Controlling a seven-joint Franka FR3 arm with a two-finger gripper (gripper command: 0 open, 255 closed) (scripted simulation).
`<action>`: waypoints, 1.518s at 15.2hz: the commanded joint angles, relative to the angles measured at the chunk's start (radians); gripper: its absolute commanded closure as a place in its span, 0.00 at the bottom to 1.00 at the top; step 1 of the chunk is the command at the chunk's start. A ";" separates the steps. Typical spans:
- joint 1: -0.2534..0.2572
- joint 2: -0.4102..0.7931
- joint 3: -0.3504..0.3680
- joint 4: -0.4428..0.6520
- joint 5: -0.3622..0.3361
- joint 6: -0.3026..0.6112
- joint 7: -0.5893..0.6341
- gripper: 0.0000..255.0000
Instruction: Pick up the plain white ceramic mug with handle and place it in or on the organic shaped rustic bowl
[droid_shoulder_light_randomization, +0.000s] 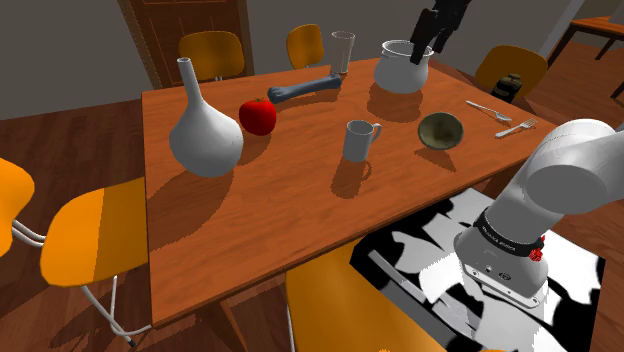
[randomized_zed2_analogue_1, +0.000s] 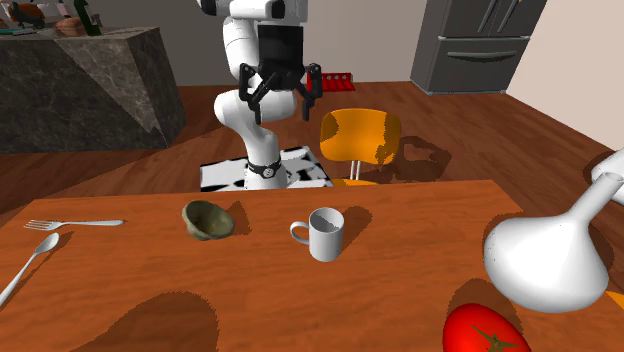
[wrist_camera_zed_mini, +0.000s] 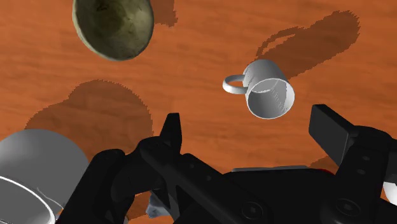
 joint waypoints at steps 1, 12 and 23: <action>0.000 0.000 0.000 0.000 0.000 0.000 0.000 0.00; 0.030 0.371 0.071 0.012 0.068 0.190 0.098 0.00; 0.053 0.667 0.111 0.056 0.101 0.333 0.155 0.00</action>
